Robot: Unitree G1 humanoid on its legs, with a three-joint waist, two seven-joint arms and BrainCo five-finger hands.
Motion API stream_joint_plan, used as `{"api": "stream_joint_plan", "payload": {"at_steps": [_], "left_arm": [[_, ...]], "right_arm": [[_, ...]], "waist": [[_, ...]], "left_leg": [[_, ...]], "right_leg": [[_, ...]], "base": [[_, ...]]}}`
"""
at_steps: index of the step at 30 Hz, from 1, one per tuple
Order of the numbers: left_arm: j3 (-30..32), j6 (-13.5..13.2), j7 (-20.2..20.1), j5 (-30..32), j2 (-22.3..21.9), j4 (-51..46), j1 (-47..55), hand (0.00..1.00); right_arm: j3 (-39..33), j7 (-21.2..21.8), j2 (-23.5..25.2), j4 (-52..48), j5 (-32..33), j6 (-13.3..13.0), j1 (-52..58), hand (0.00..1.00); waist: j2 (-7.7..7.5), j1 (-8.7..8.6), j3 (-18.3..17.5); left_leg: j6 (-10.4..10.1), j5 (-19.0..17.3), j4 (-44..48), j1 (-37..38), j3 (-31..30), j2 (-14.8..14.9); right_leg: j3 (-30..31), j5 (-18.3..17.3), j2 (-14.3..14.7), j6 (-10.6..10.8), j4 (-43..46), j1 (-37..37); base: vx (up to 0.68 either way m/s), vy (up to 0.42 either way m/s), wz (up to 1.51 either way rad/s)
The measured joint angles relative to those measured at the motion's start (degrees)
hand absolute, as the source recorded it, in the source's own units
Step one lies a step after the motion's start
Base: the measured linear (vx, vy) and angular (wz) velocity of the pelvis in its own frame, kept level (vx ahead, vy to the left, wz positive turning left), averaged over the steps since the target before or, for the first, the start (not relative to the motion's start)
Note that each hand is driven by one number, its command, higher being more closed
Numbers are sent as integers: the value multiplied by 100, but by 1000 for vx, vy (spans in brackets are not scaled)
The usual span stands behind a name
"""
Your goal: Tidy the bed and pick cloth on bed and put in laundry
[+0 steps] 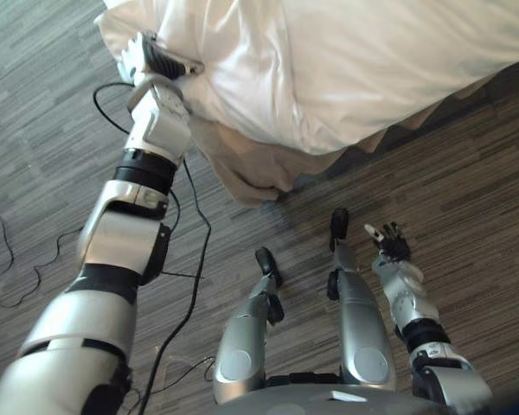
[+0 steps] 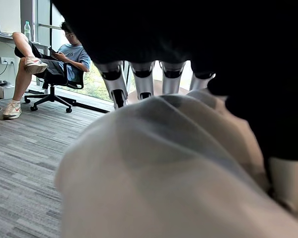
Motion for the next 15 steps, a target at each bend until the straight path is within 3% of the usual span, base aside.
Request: {"api": "stream_joint_plan", "payload": {"at_steps": [4, 9, 15], "left_arm": [[-260, -203, -34, 40, 97, -3, -69, 100], [-658, -589, -381, 204, 167, -109, -17, 100], [-799, -1642, -822, 213, 859, -1556, 1474, 100]], "right_arm": [[-1, -98, -64, -293, -18, 132, -24, 0], [-38, -88, -245, -142, -142, 325, 42, 0], [-50, -84, -344, 261, -420, 401, 593, 0]], "waist": [[7, 16, 3], [84, 55, 41], [221, 150, -8]], "left_leg": [[0, 0, -14, 21, 1, -17], [3, 5, -56, 285, -2, -166], [3, 3, -73, 785, -105, -273]], "right_leg": [[0, 13, -13, -10, -14, 24], [1, 101, -157, 71, -199, 368], [-104, 47, -296, 133, -221, 937]], "base": [[25, 38, 2], [32, 65, 2], [47, 55, 5]]}}
